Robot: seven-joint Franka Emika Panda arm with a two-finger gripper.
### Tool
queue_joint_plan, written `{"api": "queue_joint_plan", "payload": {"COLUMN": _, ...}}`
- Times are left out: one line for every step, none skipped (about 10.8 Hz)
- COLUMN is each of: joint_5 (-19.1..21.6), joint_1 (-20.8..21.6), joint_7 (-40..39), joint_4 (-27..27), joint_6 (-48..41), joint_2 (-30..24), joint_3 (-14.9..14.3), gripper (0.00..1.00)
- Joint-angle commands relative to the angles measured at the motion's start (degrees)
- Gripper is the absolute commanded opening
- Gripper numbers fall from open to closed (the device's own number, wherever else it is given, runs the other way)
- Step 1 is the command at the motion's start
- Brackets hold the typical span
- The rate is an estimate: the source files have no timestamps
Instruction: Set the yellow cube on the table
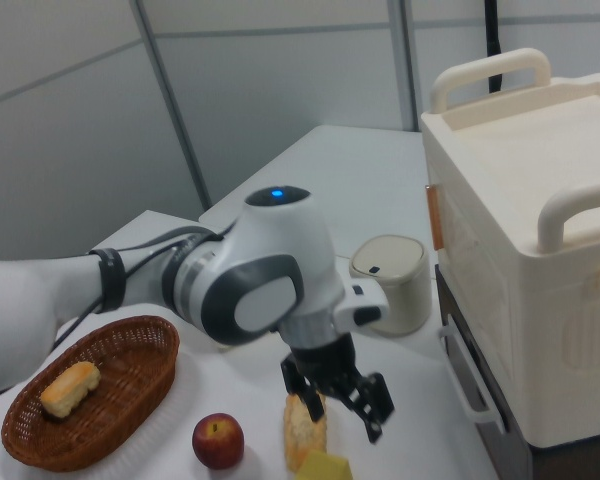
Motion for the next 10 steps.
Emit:
{"api": "queue_joint_plan", "payload": {"joint_5": 0.53, "joint_1": 9.1, "joint_7": 12.98, "joint_4": 1.44, "joint_6": -0.65, "joint_2": -1.58, "joint_3": -0.6, "gripper": 1.0}}
{"api": "queue_joint_plan", "payload": {"joint_5": 0.35, "joint_1": 12.61, "joint_7": 17.2, "joint_4": 1.36, "joint_6": -1.87, "joint_2": -2.63, "joint_3": -0.6, "gripper": 1.0}}
{"api": "queue_joint_plan", "payload": {"joint_5": 0.26, "joint_1": 15.26, "joint_7": 19.94, "joint_4": 1.45, "joint_6": -2.84, "joint_2": -3.69, "joint_3": -0.6, "gripper": 1.0}}
{"api": "queue_joint_plan", "payload": {"joint_5": 0.26, "joint_1": 16.94, "joint_7": 21.02, "joint_4": 1.45, "joint_6": -3.37, "joint_2": -5.09, "joint_3": -0.6, "gripper": 1.0}}
{"api": "queue_joint_plan", "payload": {"joint_5": 0.35, "joint_1": 18.35, "joint_7": 21.29, "joint_4": 1.53, "joint_6": -4.86, "joint_2": -6.15, "joint_3": -1.03, "gripper": 1.0}}
{"api": "queue_joint_plan", "payload": {"joint_5": 0.61, "joint_1": 19.93, "joint_7": 21.55, "joint_4": 2.4, "joint_6": -7.66, "joint_2": -6.94, "joint_3": -1.65, "gripper": 1.0}}
{"api": "queue_joint_plan", "payload": {"joint_5": 0.7, "joint_1": 21.33, "joint_7": 22.95, "joint_4": 3.72, "joint_6": -10.21, "joint_2": -7.47, "joint_3": -2.87, "gripper": 1.0}}
{"api": "queue_joint_plan", "payload": {"joint_5": 0.79, "joint_1": 22.74, "joint_7": 24.7, "joint_4": 4.86, "joint_6": -12.24, "joint_2": -7.65, "joint_3": -4.1, "gripper": 1.0}}
{"api": "queue_joint_plan", "payload": {"joint_5": 0.96, "joint_1": 23.02, "joint_7": 25.59, "joint_4": 5.74, "joint_6": -13.56, "joint_2": -8.26, "joint_3": -3.94, "gripper": 1.0}}
{"api": "queue_joint_plan", "payload": {"joint_5": 3.14, "joint_1": 23.02, "joint_7": 25.6, "joint_4": 5.93, "joint_6": -14.62, "joint_2": -8.96, "joint_3": -3.94, "gripper": 1.0}}
